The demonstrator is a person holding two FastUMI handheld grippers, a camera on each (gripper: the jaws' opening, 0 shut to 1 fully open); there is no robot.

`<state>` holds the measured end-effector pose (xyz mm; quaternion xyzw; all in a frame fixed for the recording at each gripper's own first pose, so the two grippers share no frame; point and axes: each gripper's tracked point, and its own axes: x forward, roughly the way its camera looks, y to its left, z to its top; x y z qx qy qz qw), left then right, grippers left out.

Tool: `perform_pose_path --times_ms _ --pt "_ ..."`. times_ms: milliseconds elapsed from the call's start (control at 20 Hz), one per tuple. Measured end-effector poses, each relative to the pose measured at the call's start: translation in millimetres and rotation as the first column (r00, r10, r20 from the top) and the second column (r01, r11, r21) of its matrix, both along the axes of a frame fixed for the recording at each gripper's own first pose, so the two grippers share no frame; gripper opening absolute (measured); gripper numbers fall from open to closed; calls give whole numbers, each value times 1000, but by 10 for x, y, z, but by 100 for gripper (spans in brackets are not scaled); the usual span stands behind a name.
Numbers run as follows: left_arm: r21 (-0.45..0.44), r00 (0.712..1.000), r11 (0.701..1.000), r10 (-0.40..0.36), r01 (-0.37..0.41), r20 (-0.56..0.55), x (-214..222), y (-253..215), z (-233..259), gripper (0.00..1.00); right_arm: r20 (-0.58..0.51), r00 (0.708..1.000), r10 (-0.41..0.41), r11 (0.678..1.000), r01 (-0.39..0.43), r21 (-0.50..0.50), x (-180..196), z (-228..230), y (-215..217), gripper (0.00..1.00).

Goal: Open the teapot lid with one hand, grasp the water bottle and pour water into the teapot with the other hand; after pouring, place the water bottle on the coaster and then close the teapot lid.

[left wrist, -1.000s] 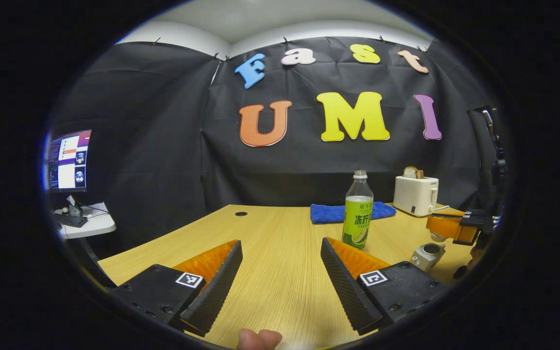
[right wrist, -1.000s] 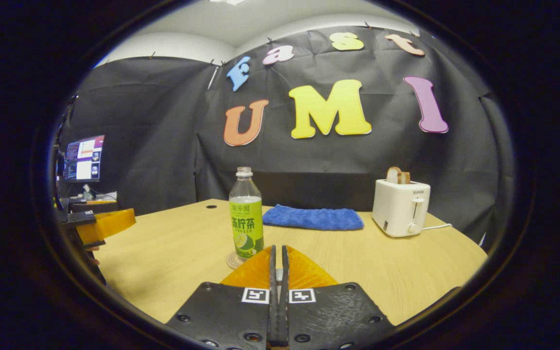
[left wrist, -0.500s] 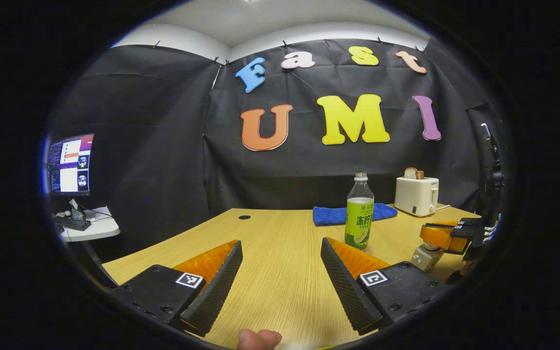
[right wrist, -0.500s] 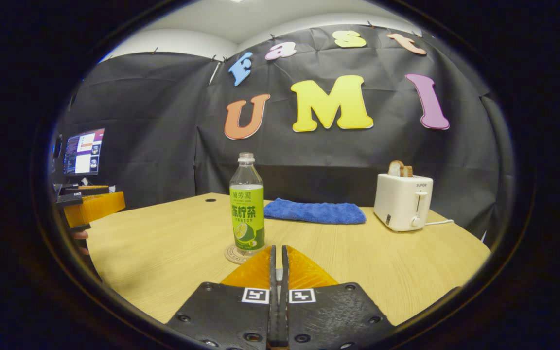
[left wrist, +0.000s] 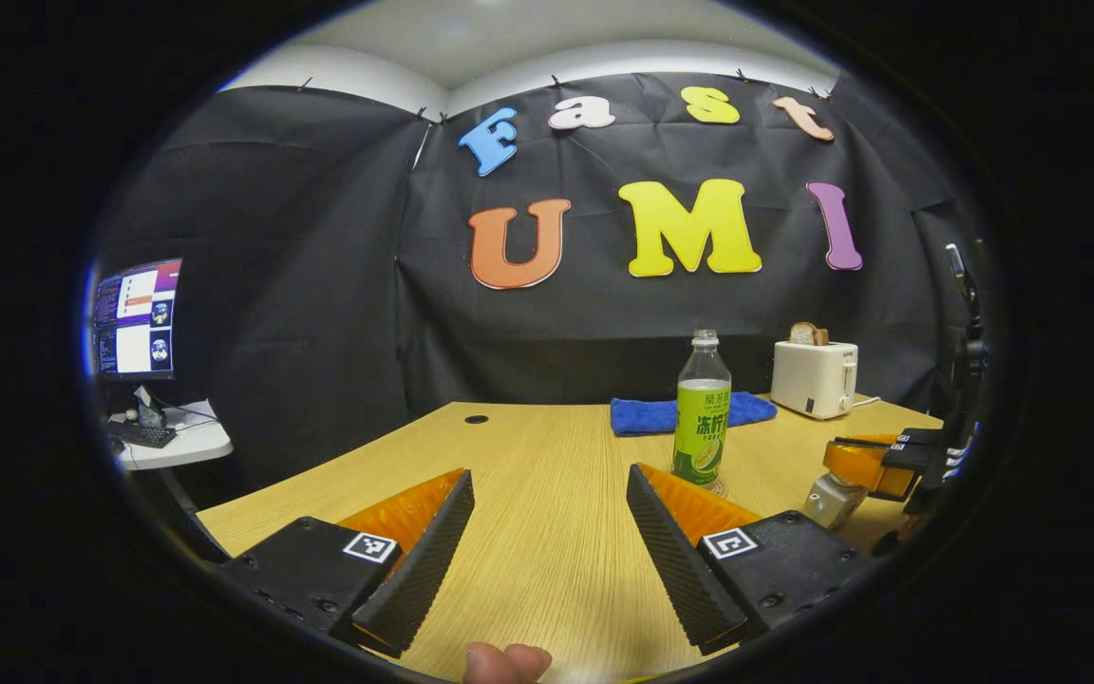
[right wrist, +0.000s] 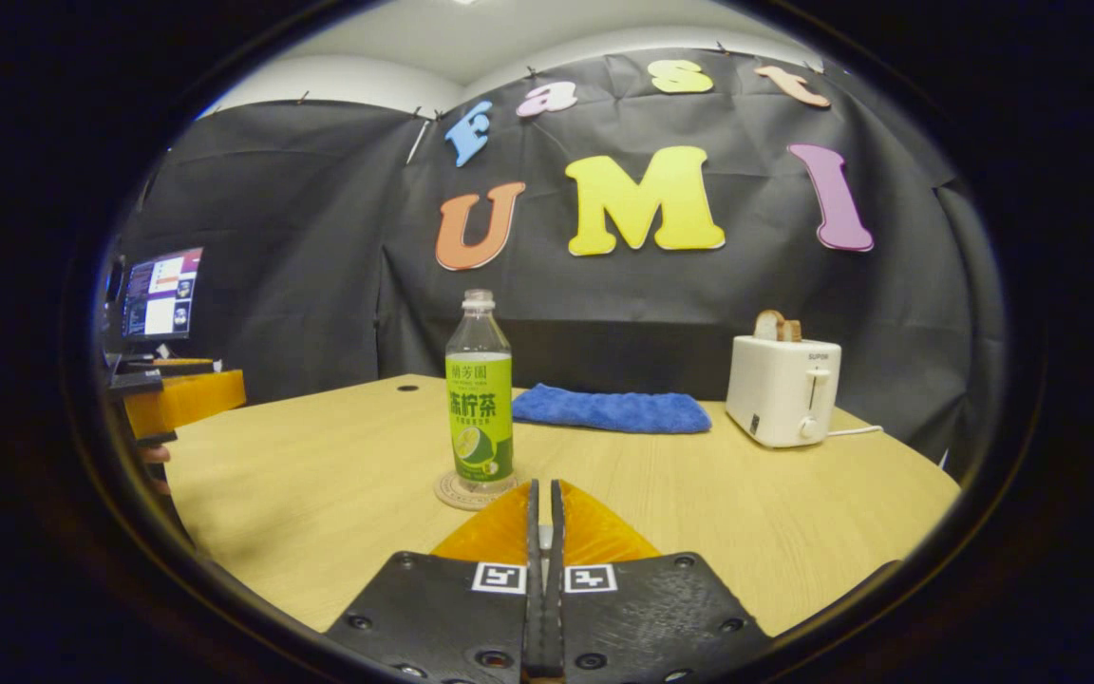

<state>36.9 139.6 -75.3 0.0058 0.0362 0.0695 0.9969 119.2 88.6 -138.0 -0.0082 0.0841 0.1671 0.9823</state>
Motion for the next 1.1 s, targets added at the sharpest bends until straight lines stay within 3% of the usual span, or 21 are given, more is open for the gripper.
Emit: perform_pose_path --times_ms 300,400,500,550,750,1100 --pt "3 1000 1000 -8 8 5 -20 -52 61 100 -8 1000 -17 1000 17 -8 5 13 -11 5" --pt "-2 1000 1000 -12 12 6 -39 -70 88 100 9 1000 -27 1000 27 -3 1 96 -38 18" --pt "-8 1000 1000 -14 14 11 -54 -97 140 100 33 999 -30 999 29 23 -34 229 -63 43" --pt "-15 1000 1000 -13 14 18 -61 -113 183 100 48 998 -36 999 34 39 -44 304 -89 60" --pt "-62 998 997 -38 41 47 -82 -305 341 100 86 990 -114 992 109 64 -121 545 -355 92" --pt "-75 985 990 -110 121 135 -221 -792 844 100 168 963 -212 977 205 60 -507 1125 -779 94"
